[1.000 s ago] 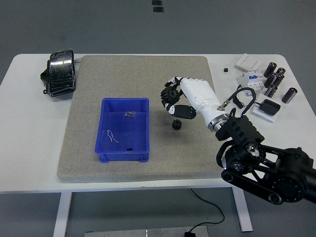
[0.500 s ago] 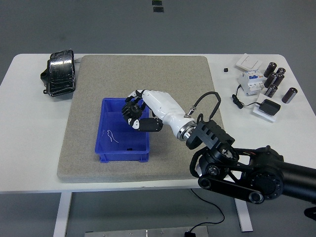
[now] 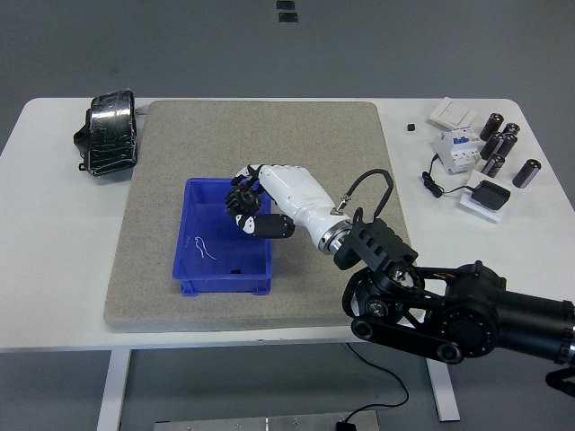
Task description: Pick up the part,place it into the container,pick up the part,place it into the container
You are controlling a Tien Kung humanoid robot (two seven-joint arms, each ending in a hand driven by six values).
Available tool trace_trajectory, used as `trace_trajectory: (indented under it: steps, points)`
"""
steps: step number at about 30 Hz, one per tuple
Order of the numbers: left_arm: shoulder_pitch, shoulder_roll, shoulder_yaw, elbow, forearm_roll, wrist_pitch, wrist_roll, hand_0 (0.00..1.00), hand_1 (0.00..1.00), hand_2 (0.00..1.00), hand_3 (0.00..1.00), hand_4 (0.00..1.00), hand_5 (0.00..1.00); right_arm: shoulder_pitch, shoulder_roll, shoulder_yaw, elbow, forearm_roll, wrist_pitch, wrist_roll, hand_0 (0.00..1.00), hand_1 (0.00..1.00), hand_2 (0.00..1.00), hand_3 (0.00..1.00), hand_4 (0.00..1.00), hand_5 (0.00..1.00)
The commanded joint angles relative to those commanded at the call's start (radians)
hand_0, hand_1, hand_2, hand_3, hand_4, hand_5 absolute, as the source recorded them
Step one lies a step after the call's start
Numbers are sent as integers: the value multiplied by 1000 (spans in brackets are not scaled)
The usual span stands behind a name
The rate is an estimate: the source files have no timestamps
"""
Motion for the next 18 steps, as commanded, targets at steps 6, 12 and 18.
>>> trace_trajectory:
  steps: [6,12,18]
  points:
    - [0,1,-3,-1,4,2,2,661,644,624,605,715,578,3,4,-6,-4,-6,17,-8,522,723,703,724,474,257]
    - [-3,1,-4,1,6,-1,0,661,644,623,606,714,580,2,6,-16,-9,6,67,-8,588,746,743,746,520,247]
    - [-4,1,-7,1,10,-2,0,661,644,623,604,712,580,-2,5,-22,-13,15,121,-3,631,758,760,770,575,251]
